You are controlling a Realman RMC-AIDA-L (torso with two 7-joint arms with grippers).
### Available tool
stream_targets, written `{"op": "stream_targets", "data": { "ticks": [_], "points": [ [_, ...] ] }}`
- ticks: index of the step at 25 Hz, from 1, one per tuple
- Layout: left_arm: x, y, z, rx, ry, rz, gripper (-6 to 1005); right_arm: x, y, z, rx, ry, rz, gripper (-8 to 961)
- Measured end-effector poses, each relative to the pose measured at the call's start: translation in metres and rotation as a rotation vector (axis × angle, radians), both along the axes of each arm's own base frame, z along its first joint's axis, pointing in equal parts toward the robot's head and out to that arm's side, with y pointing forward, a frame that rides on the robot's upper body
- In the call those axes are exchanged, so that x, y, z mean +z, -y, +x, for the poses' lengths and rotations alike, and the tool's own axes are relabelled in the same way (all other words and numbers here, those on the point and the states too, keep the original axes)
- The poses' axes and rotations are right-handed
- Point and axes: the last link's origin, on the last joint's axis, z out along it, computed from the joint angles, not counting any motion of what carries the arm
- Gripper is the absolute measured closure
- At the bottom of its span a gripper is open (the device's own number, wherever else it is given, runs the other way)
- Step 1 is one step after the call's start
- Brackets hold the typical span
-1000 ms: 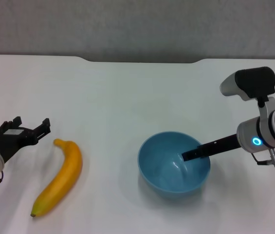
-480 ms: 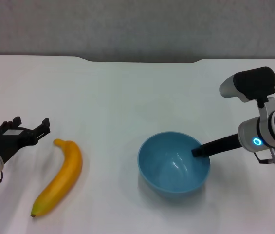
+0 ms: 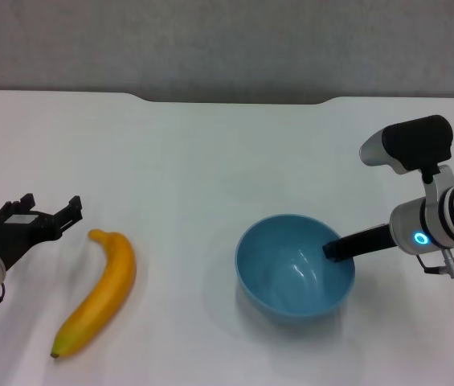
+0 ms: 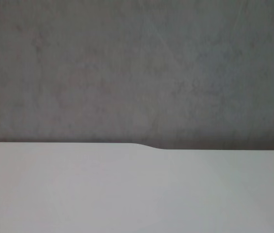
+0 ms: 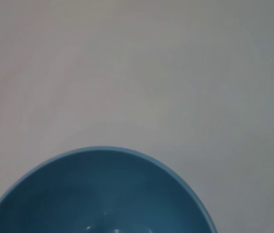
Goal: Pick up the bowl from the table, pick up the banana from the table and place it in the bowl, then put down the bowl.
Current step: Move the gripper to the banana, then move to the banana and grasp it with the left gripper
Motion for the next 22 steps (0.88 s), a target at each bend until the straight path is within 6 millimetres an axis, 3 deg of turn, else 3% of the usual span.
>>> {"op": "stream_targets", "data": {
  "ticks": [5, 12, 17, 22],
  "points": [
    [0.000, -0.001, 0.001, -0.006, -0.002, -0.001, 104, 0.001, 0.000, 0.002, -0.004, -0.004, 0.016, 926],
    [-0.006, -0.004, 0.006, 0.020, 0.050, -0.049, 103, 0.012, 0.001, 0.003, 0.015, -0.044, 0.079, 926],
    [-0.016, -0.009, 0.031, -0.065, 0.057, -0.107, 103, 0.023, 0.006, 0.008, 0.017, -0.080, 0.131, 926],
    [-0.027, -0.007, 0.043, -0.055, 0.018, -0.189, 102, 0.030, 0.007, 0.009, 0.039, -0.085, 0.174, 926]
  ]
}}
